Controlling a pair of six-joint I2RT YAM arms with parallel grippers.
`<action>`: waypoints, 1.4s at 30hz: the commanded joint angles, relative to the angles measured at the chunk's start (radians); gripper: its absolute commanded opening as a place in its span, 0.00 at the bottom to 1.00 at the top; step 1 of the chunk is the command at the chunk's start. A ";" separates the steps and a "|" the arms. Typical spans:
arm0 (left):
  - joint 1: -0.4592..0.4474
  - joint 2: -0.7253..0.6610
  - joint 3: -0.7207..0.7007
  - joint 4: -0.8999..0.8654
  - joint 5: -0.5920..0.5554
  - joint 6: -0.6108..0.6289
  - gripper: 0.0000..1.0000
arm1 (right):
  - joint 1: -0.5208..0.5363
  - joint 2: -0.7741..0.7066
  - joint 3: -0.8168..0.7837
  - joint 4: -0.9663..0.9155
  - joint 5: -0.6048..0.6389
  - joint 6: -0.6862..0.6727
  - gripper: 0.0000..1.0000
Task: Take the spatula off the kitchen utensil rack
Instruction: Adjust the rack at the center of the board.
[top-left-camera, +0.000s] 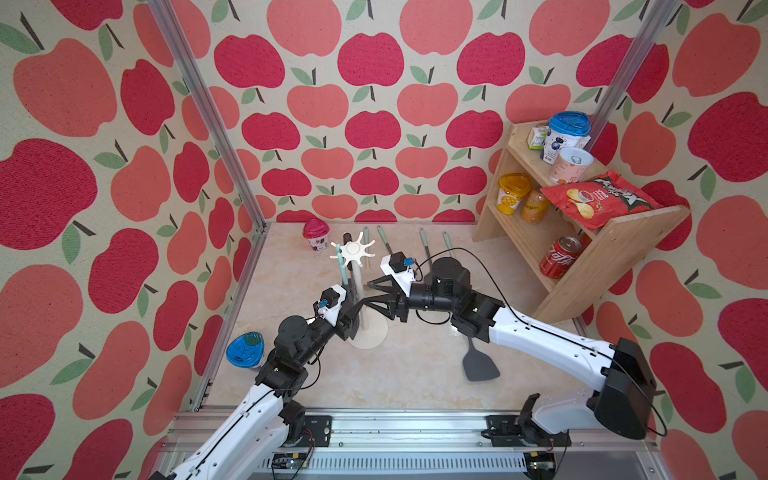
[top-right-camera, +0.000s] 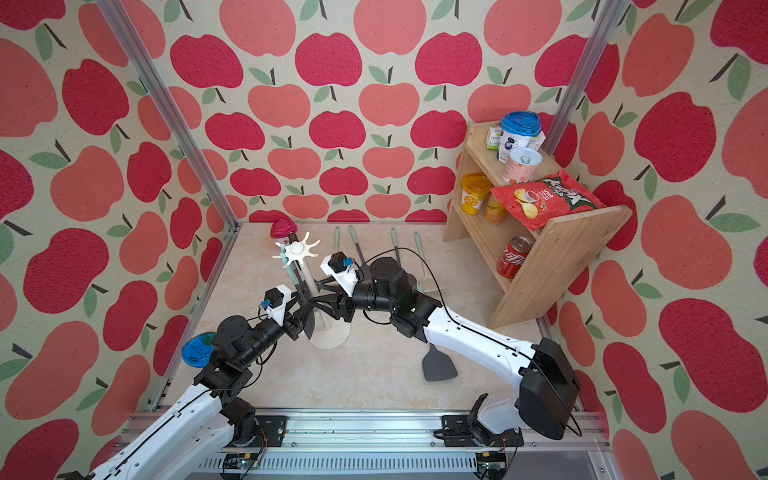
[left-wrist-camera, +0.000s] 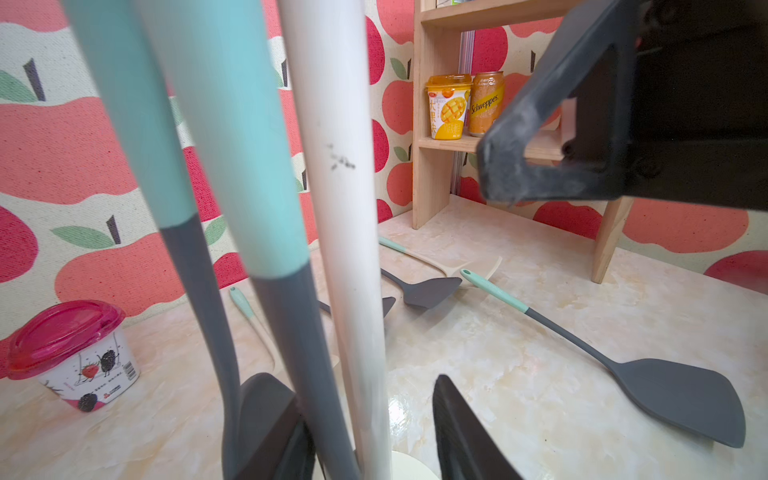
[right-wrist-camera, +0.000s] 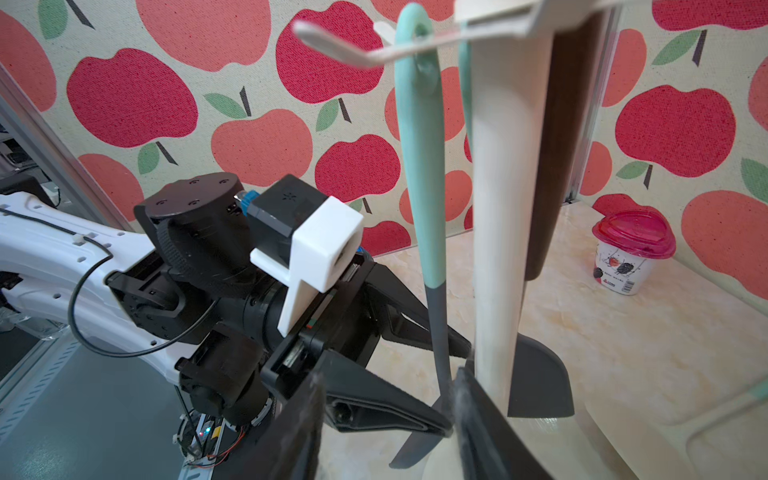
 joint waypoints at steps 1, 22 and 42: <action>0.003 -0.060 -0.040 -0.003 -0.007 -0.015 0.50 | 0.010 0.027 0.035 0.043 0.017 -0.024 0.51; 0.020 -0.433 -0.177 -0.133 -0.112 -0.079 0.44 | 0.056 0.187 0.188 0.049 0.096 -0.093 0.47; 0.069 -0.424 -0.191 -0.098 -0.100 -0.086 0.37 | 0.274 0.285 0.251 0.137 0.665 -0.324 0.46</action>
